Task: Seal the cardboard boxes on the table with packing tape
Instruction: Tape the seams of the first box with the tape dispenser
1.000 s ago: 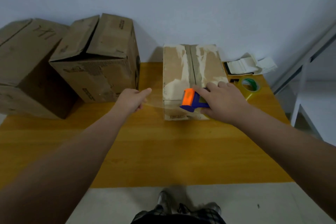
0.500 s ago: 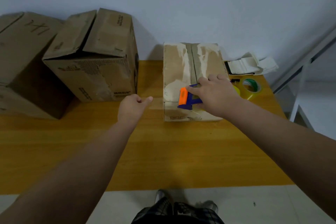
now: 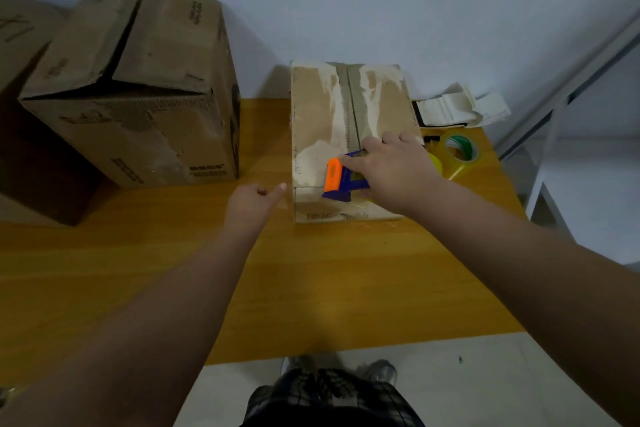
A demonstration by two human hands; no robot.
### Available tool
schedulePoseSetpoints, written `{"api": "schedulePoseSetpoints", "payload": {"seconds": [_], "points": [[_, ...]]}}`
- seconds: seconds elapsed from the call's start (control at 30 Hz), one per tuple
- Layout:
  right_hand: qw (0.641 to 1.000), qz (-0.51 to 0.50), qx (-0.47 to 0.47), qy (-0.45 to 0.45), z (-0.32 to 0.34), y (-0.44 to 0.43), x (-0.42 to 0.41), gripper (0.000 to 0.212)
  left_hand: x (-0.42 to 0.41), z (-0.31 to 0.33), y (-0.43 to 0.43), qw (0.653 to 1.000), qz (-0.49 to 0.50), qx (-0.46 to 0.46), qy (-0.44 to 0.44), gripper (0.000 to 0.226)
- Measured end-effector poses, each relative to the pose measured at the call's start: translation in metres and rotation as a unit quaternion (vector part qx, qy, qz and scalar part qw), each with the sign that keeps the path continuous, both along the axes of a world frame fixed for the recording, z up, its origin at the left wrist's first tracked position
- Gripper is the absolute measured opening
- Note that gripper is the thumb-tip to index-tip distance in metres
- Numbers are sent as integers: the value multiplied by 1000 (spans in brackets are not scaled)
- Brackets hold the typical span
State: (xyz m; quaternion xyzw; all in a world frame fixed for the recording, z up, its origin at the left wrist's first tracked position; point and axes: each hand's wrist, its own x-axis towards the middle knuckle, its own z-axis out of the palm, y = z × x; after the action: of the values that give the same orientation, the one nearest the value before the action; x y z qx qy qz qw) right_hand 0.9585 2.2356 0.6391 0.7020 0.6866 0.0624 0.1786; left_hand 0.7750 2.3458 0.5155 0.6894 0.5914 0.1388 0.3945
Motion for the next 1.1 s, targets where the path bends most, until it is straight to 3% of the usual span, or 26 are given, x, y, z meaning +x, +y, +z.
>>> {"api": "schedulePoseSetpoints", "payload": {"seconds": [0.23, 0.33, 0.4, 0.47, 0.53, 0.6, 0.67, 0.8, 0.93, 1.0, 1.03, 1.1], "points": [[1000, -3, -1, -2, -1, -1, -2, 57, 2, -16, 2, 996, -1, -93, -1, 61], [1000, -8, -6, 0, 0, 1, -2, 58, -1, -13, 3, 984, -9, -156, 88, 71], [1000, -11, -6, 0, 0, 1, -2, 58, -4, -12, -2, 979, -25, -135, 148, 65], [1000, -11, -3, -2, 0, 0, -3, 58, -4, -10, -10, 994, 0, -63, 95, 50], [1000, -11, -1, -5, -1, -1, -3, 58, 0, -1, -25, 995, 62, -18, -71, 39], [1000, -12, 0, -6, -2, -1, -4, 59, 8, 10, -41, 959, 93, -83, -254, 46], [1000, -11, 2, -7, -2, -1, -4, 59, 16, 11, -55, 915, 82, -193, -346, 65], [1000, -14, 10, -4, -4, -4, -4, 58, 29, -2, -61, 887, 114, -299, -333, 75], [1000, -14, 14, -10, -5, -5, -5, 58, 26, -11, -60, 896, 89, -346, -265, 82], [1000, -15, 15, -11, -5, -5, -5, 59, 22, -10, -54, 916, 99, -317, -225, 75], [1000, -16, 14, -11, -5, -5, -5, 59, 18, -10, -49, 940, 93, -254, -210, 66], [1000, -17, 13, -7, -5, -5, -5, 58, 5, -5, -36, 986, -5, -43, -162, 51]]}}
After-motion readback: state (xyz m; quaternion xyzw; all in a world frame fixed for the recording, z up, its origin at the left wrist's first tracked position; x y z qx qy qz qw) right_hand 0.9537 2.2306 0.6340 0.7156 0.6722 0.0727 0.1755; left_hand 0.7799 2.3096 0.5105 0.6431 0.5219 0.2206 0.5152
